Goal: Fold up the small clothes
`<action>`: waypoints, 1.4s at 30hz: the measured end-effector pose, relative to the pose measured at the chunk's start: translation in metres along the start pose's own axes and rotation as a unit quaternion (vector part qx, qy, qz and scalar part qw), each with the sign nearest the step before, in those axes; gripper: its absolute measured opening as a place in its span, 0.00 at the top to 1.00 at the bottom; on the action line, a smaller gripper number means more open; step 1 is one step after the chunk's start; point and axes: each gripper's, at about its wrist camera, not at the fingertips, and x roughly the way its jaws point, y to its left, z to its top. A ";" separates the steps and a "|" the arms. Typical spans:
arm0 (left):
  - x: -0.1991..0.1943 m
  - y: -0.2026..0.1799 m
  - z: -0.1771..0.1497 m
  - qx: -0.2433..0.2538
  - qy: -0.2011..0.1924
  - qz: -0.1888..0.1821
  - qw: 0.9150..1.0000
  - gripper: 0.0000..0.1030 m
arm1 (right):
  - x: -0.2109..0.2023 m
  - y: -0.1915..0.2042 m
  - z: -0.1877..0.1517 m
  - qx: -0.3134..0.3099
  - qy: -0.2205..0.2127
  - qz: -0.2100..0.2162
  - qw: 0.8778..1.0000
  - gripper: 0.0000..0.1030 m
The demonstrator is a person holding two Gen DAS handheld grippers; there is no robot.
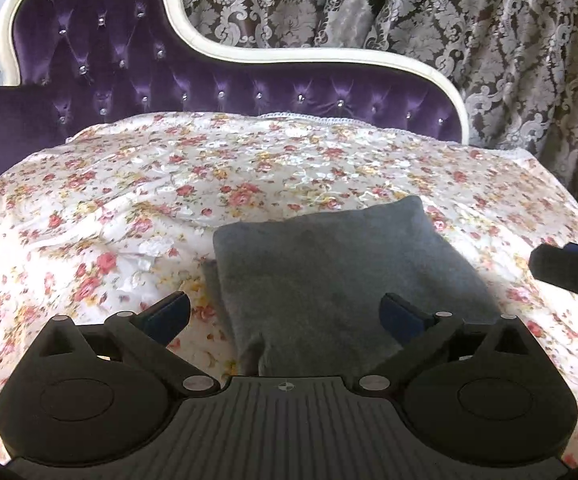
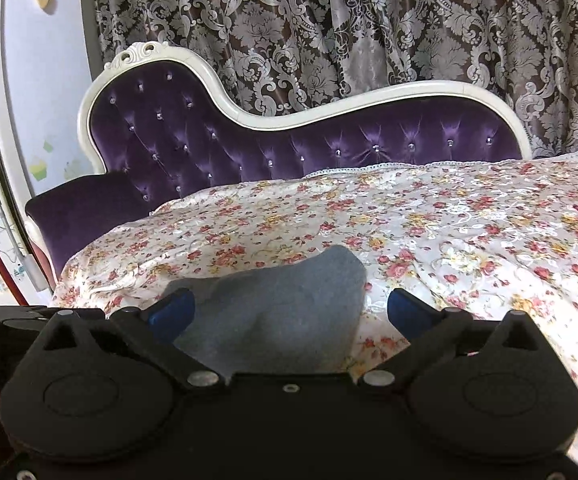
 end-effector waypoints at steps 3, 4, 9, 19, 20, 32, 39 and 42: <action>-0.009 -0.003 -0.004 0.001 0.007 -0.007 1.000 0.00 | -0.005 0.007 -0.004 -0.009 0.016 -0.025 1.000 0.00; -0.013 -0.003 -0.006 -0.002 0.009 -0.018 1.000 0.00 | -0.006 0.010 -0.005 -0.012 0.019 -0.036 0.999 0.00; -0.031 -0.011 -0.015 -0.003 0.019 -0.025 1.000 0.00 | -0.020 0.013 -0.014 0.005 0.029 -0.052 0.998 0.00; -0.064 -0.032 -0.027 0.026 0.027 0.036 0.999 0.01 | -0.055 0.026 -0.023 0.012 0.041 -0.047 0.998 0.00; -0.068 -0.032 -0.028 0.021 0.027 0.032 0.999 0.01 | -0.058 0.028 -0.024 0.012 0.042 -0.047 0.998 0.00; -0.095 -0.036 -0.032 0.019 0.019 0.043 0.999 0.01 | -0.082 0.049 -0.037 -0.004 0.067 -0.089 0.994 0.01; -0.098 -0.039 -0.038 0.023 0.025 0.039 0.999 0.01 | -0.086 0.059 -0.038 -0.015 0.072 -0.100 0.992 0.01; -0.099 -0.039 -0.040 0.022 0.027 0.038 0.999 0.01 | -0.086 0.059 -0.039 -0.008 0.077 -0.087 0.993 0.01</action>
